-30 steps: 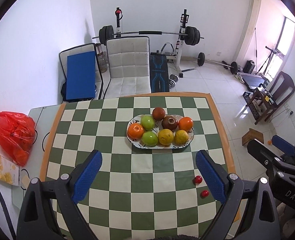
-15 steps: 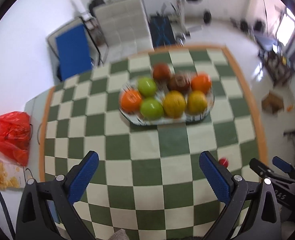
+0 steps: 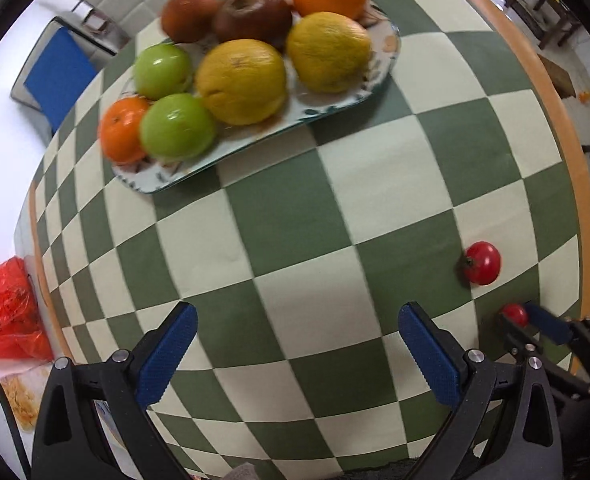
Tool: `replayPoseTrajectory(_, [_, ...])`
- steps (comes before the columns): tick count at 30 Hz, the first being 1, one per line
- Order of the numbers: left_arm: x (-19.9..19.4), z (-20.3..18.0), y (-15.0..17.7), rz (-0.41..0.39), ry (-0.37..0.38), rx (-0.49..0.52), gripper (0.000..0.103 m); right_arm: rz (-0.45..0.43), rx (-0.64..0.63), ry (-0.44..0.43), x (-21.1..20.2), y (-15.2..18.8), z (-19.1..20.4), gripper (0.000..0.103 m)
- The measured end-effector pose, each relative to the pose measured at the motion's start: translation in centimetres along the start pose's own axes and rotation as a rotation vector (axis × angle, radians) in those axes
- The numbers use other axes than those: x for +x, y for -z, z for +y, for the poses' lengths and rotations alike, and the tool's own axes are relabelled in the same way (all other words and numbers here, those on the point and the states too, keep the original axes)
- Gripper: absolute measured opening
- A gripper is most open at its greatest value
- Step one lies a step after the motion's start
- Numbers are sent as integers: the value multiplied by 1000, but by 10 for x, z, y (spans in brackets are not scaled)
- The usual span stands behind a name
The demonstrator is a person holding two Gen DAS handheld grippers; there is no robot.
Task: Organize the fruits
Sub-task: 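Grasp a red tomato with the left tool while the right tool grasps the other tomato, then carry the held tomatoes toward the plate with both tools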
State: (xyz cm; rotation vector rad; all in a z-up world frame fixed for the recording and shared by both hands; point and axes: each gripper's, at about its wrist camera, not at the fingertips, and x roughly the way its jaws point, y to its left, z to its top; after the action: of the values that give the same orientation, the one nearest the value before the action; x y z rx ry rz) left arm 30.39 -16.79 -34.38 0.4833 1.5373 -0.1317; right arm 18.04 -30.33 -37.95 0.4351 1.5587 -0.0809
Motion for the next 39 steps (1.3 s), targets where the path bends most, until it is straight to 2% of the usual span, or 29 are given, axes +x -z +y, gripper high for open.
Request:
replayPoseTrajectory(2, [-1,-9,-5,-2,3,22,103,4,-3,-4,4,3,-2,31])
replayPoseTrajectory(7, [-7,-38,-18,-15,52,87,103,-44,31,-15,-14,4,-14,31])
replayPoseTrajectory(10, [-5,-60,-23,-4,84,132,103,-66,63,-19,-26,4,-27,31])
replayPoseTrajectory(11, [-4,-67,-25,21,116,159,103,-72,70,-18,-29,4,-33,31])
replayPoseTrajectory(16, [1,-100,-28,38,172,218,91,-85,95,-1,-33,5,-49,31])
replayPoseTrajectory(18, [2,-112,-28,44,178,244,76,-82,112,1,-31,3,-57,31])
replayPoseTrajectory(19, [3,-118,-29,49,180,256,73,-82,124,-2,-31,3,-61,31])
replayPoseTrajectory(21, [5,-130,-29,57,184,276,56,-84,140,-2,-30,4,-67,31])
replayPoseTrajectory(23, [7,-137,-30,62,191,291,47,-87,153,-3,-31,6,-74,31])
replayPoseTrajectory(24, [8,-138,-30,63,196,296,37,-89,156,-2,-33,8,-78,31])
replayPoseTrajectory(26, [8,-140,-30,57,202,302,29,-94,161,1,-35,9,-80,31])
replayPoseTrajectory(35, [5,-122,-32,16,234,273,26,-108,156,7,-43,7,-78,31])
replayPoseTrajectory(39, [-8,-90,-29,-10,274,204,26,-127,130,2,-56,4,-68,31])
